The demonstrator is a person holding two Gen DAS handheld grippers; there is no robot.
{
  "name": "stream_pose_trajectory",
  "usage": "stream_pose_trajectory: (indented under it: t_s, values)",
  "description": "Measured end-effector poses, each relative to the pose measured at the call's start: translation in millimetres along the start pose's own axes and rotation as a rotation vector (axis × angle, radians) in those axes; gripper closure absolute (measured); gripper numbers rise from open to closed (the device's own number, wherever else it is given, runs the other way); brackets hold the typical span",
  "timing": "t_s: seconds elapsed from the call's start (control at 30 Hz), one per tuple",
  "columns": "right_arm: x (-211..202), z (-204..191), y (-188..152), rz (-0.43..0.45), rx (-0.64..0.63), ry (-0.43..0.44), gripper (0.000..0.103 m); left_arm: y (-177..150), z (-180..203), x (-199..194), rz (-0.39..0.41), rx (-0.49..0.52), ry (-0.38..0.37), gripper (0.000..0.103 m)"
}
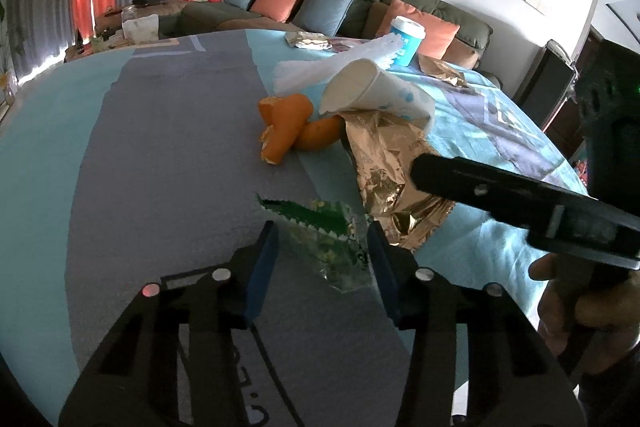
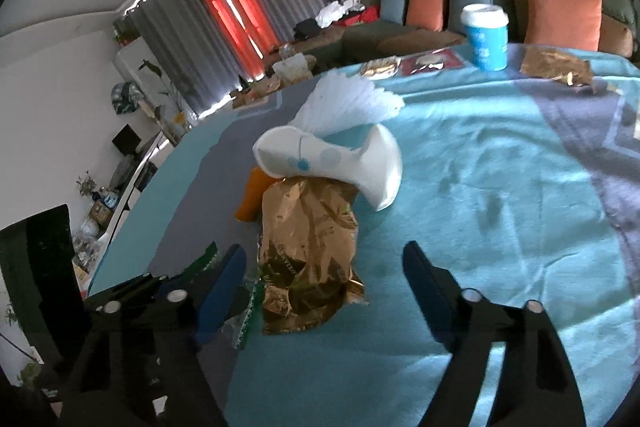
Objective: Collect trash
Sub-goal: 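Grasp the clear green-printed plastic wrapper with the left tool while the right tool grasps the gold foil bag, then carry the plastic wrapper and gold foil bag to the teal bin with both tools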
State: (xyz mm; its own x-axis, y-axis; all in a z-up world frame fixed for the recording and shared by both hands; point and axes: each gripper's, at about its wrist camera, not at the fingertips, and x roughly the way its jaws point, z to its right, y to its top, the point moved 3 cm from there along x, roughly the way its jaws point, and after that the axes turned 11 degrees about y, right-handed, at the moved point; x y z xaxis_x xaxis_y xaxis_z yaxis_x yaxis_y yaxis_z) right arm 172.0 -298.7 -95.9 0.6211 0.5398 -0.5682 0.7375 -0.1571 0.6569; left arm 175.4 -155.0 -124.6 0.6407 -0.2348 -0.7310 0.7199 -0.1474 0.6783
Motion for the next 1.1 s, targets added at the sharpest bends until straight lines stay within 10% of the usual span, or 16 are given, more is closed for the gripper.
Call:
stream_pose_trajectory:
  t_s: [0.37, 1.1]
  values:
    - [6.1, -7.0, -6.5, -0.037, 0.016, 0.058, 0.092, -0.6, -2.2, -6.2, 0.014, 0.008, -0.008, 0.088]
    - [-33.2, -75.9, 6.2, 0.042, -0.158, 0.112, 0.093, 23.0, -74.6, -98.3, 0.217, -0.120, 0.074, 0.092]
